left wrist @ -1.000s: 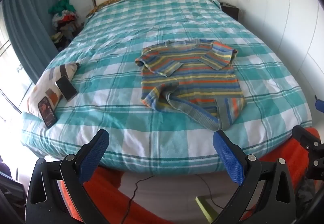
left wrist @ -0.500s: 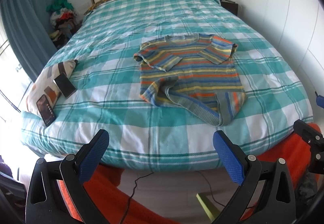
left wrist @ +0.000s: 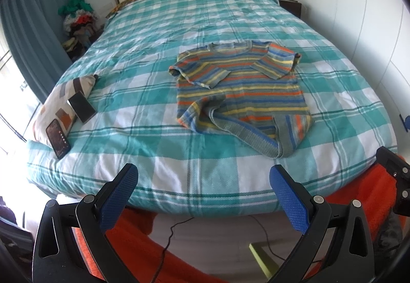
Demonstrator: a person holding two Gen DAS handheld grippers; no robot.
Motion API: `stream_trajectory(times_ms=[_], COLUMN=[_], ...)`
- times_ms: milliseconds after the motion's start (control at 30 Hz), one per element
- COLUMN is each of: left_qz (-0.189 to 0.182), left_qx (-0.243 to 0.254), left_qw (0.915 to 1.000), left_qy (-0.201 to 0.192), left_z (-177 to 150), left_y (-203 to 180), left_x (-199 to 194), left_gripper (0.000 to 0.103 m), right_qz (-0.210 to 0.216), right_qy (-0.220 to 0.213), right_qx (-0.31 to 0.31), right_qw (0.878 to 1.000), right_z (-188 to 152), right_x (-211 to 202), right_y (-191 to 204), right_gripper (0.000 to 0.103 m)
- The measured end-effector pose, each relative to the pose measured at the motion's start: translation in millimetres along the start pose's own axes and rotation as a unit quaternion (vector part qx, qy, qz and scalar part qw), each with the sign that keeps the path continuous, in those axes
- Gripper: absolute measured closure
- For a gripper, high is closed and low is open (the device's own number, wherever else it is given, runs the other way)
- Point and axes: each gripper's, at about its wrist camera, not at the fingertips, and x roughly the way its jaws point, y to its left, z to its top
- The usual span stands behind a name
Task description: Fold small clothes
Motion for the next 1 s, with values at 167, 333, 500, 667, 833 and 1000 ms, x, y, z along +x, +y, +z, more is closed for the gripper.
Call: stream_trajectory(times_ms=[167, 333, 500, 667, 833, 1000], left_qz=[-0.004, -0.007, 0.004, 0.005, 0.022, 0.013], left_qx=[-0.003, -0.007, -0.010, -0.020, -0.028, -0.038], left_qw=[1.0000, 1.0000, 0.9999, 0.9997, 0.9993, 0.9992], left_qy=[0.000, -0.003, -0.011, -0.013, -0.008, 0.004], left_z=[-0.7, -0.3, 0.3, 1.1, 1.3, -0.4], left_y=[-1.7, -1.2, 0.7, 5.0, 9.8, 14.9], left_x=[-0.6, -2.9, -5.9, -7.4, -5.3, 0.5], left_gripper=[0.001, 0.001, 0.001, 0.001, 0.001, 0.001], right_qz=[-0.007, -0.003, 0.018, 0.017, 0.022, -0.019], right_qy=[0.000, -0.002, -0.014, -0.015, -0.007, 0.004], right_qx=[-0.001, 0.002, 0.013, 0.028, 0.048, 0.038], right_qw=[1.000, 1.000, 1.000, 0.999, 0.999, 0.999], right_z=[-0.4, 0.2, 2.2, 1.5, -0.8, 2.4], right_x=[0.2, -0.7, -6.5, -7.5, -5.7, -5.4], right_y=[-1.1, -2.6, -6.4, -11.0, -17.0, -14.0], right_gripper=[0.000, 0.000, 0.000, 0.000, 0.000, 0.000])
